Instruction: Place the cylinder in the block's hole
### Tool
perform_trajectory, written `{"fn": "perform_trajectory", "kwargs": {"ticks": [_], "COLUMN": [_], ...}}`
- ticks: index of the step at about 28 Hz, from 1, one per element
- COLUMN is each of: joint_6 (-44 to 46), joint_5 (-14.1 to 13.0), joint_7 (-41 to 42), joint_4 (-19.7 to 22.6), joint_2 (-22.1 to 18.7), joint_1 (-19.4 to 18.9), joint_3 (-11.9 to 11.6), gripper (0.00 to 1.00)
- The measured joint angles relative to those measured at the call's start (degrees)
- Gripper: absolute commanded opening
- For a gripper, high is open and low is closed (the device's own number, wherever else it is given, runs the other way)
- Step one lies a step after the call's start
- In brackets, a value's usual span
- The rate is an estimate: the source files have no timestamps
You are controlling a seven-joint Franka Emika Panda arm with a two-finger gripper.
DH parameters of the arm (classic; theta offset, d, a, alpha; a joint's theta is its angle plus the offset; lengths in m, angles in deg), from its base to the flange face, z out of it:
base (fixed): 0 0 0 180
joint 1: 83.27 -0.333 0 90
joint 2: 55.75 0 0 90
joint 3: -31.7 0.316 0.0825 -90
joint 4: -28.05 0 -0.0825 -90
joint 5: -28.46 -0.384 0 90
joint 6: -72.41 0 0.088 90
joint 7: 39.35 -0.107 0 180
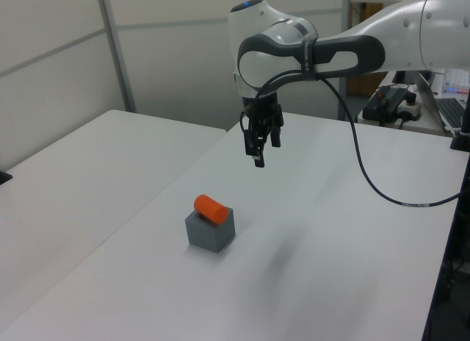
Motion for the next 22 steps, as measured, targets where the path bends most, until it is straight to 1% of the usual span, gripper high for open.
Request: {"fn": "perform_trajectory", "kwargs": {"ticks": [15, 22], "joint_6": [0.0, 0.0], "joint_5": [0.0, 0.0], "joint_7": [0.11, 0.11], "joint_4": [0.12, -0.05], "joint_2": [2.22, 2.13], "joint_1": [-0.28, -0.21], "joint_3": [0.59, 0.48], "gripper": [1.0, 1.0]}}
